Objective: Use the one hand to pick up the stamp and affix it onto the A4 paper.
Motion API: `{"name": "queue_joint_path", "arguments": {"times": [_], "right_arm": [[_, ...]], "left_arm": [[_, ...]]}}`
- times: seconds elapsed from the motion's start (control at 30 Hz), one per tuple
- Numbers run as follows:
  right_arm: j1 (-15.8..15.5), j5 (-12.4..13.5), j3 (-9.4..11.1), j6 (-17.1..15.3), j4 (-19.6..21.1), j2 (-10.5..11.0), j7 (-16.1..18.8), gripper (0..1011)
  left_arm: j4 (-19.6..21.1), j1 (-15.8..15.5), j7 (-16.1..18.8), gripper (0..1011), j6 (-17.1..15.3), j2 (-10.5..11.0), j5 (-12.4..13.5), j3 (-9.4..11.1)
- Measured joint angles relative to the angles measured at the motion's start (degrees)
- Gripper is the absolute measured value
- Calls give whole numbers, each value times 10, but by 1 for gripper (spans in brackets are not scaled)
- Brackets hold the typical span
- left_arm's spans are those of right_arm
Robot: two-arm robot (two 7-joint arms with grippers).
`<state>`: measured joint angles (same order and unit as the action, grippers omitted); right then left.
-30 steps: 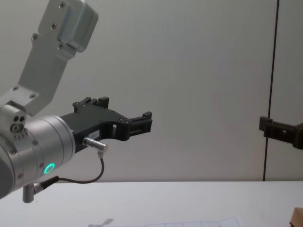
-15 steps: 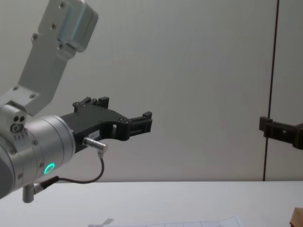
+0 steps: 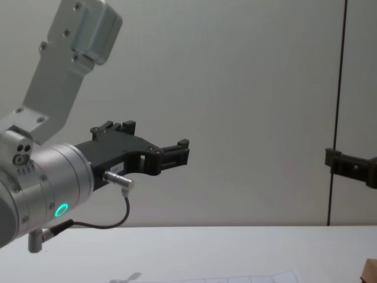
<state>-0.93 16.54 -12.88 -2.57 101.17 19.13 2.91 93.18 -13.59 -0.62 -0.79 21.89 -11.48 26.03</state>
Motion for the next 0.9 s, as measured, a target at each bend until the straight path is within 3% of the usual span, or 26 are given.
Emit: {"name": "queue_joint_path", "arguments": {"times": [0.57,0.9], "right_arm": [[1,20,-1,-64,-21,-25,-66,1001],[17,36,0,-99,-54,-41,-78,1001]], "left_arm": [[0,0,0,1001,0,0,0,0],[0,0,0,1001,0,0,0,0]]}}
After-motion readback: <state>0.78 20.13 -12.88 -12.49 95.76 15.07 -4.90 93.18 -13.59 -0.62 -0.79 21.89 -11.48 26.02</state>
